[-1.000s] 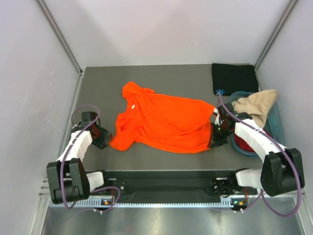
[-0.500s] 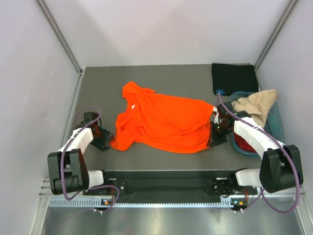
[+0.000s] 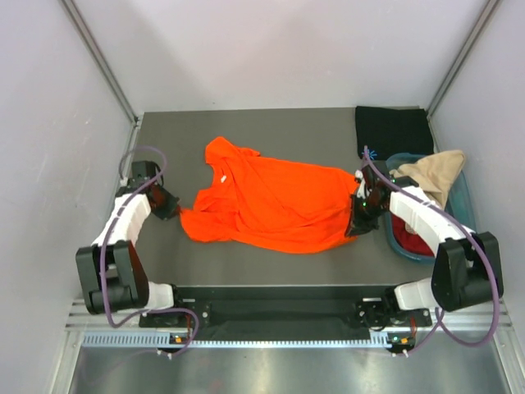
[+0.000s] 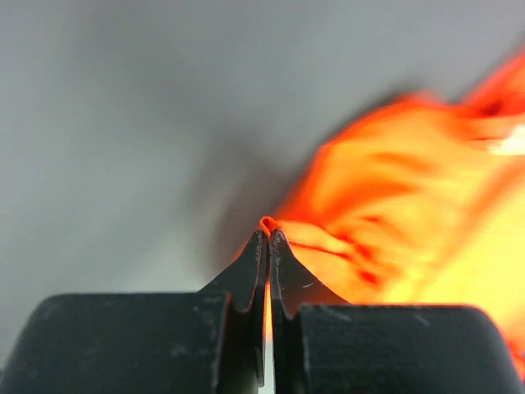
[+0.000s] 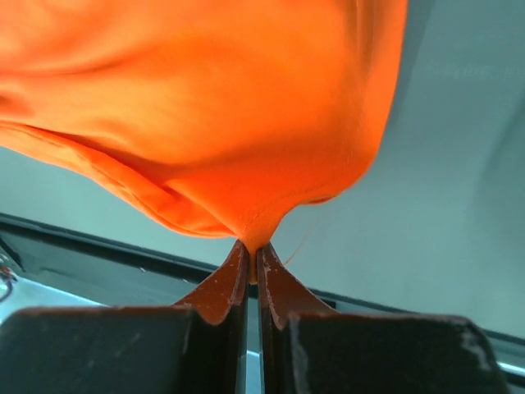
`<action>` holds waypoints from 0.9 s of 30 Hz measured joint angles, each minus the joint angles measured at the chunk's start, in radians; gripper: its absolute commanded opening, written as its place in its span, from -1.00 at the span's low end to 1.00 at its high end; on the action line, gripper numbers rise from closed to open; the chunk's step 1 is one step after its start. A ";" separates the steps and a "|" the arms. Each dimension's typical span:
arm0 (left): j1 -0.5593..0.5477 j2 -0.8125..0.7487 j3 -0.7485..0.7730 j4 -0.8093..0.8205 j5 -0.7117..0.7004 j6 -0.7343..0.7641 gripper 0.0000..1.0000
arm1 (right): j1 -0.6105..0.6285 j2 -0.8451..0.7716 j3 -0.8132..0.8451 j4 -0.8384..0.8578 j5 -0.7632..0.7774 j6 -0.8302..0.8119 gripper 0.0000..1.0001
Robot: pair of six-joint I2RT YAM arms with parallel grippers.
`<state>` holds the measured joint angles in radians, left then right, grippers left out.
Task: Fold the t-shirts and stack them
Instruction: Flatten the tshirt out
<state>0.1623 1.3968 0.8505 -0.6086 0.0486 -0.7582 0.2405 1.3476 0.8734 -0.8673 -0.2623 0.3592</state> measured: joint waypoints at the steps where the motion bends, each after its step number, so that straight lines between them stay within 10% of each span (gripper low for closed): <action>1: 0.000 -0.020 0.032 0.000 -0.001 0.013 -1.00 | 0.000 0.016 0.027 -0.003 0.000 0.000 -1.00; 27: -0.001 -0.141 0.983 0.240 0.392 0.315 -1.00 | -0.001 0.301 1.207 -0.222 -0.005 0.035 -1.00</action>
<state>0.1612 1.2556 1.8339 -0.3691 0.4408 -0.4435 0.2398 1.6482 2.0800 -1.0893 -0.2672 0.3946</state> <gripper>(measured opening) 0.016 0.018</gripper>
